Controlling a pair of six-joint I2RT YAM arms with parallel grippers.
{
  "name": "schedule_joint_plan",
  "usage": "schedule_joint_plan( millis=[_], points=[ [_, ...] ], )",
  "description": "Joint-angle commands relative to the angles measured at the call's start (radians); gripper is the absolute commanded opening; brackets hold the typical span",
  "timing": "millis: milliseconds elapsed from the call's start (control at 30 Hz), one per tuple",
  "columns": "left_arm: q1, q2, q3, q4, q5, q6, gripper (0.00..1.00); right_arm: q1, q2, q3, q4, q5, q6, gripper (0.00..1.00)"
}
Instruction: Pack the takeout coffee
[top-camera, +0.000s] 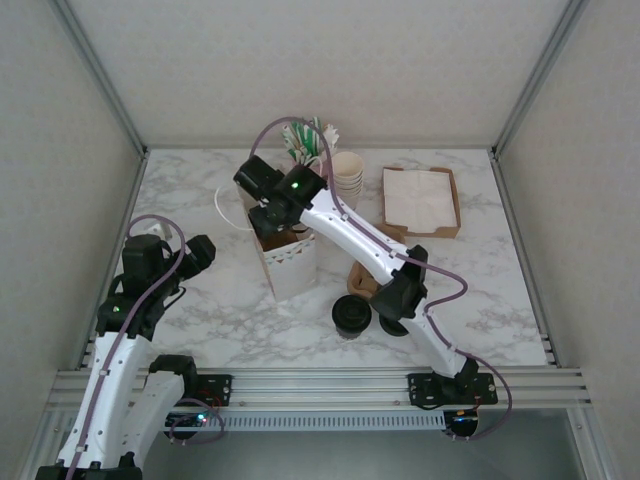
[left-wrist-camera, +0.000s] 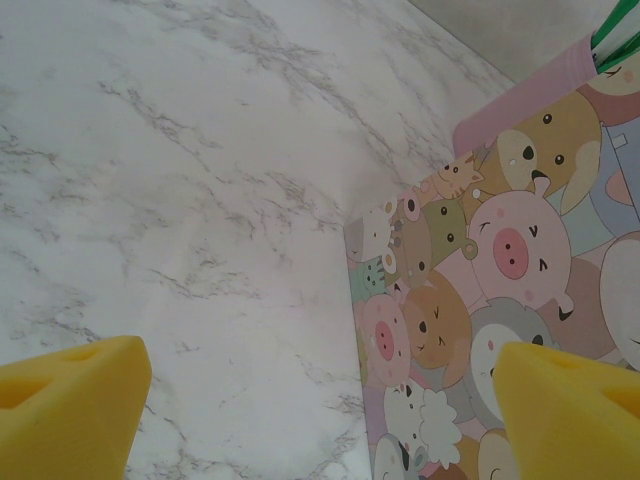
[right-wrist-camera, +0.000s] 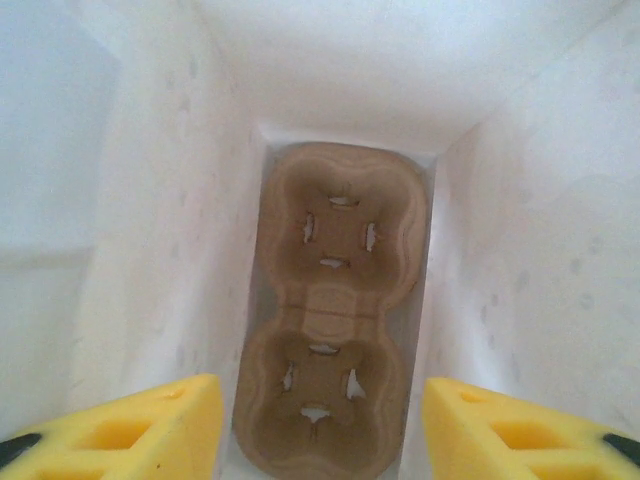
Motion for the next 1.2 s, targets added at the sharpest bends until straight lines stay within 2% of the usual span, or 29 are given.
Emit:
schedule_joint_plan(
  millis=[0, 500, 567, 633, 700, 800, 933, 1167],
  points=[
    [-0.006, 0.005, 0.028, -0.029, -0.014, 0.017, 0.89, 0.008, -0.091, 0.003, 0.010, -0.010, 0.003, 0.58],
    [-0.006, 0.007, 0.030, -0.029, -0.012, 0.017, 0.88, 0.016, -0.355, 0.001, 0.096, -0.122, -0.015, 0.83],
    [-0.005, 0.008, 0.028, -0.027, -0.013, 0.018, 0.88, 0.016, -0.391, -0.009, 0.098, -0.134, -0.011, 0.90],
    [-0.005, 0.009, 0.030, -0.032, -0.016, 0.020, 0.88, 0.017, -0.440, -0.047, 0.105, -0.131, -0.013, 0.99],
    [-0.004, 0.011, 0.030, -0.034, -0.020, 0.020, 0.88, 0.018, -0.490, -0.081, 0.100, -0.100, -0.021, 0.99],
    [-0.006, 0.010, 0.030, -0.033, -0.023, 0.021, 0.88, 0.019, -0.594, -0.187, 0.090, -0.017, -0.048, 0.99],
    [-0.005, 0.016, 0.029, -0.030, -0.022, 0.021, 0.88, 0.029, -0.772, -0.431, 0.081, 0.095, -0.078, 0.99],
    [-0.005, 0.035, 0.034, -0.035, -0.015, 0.023, 0.88, 0.030, -1.017, -0.902, 0.057, 0.127, -0.062, 0.99]
  ],
)
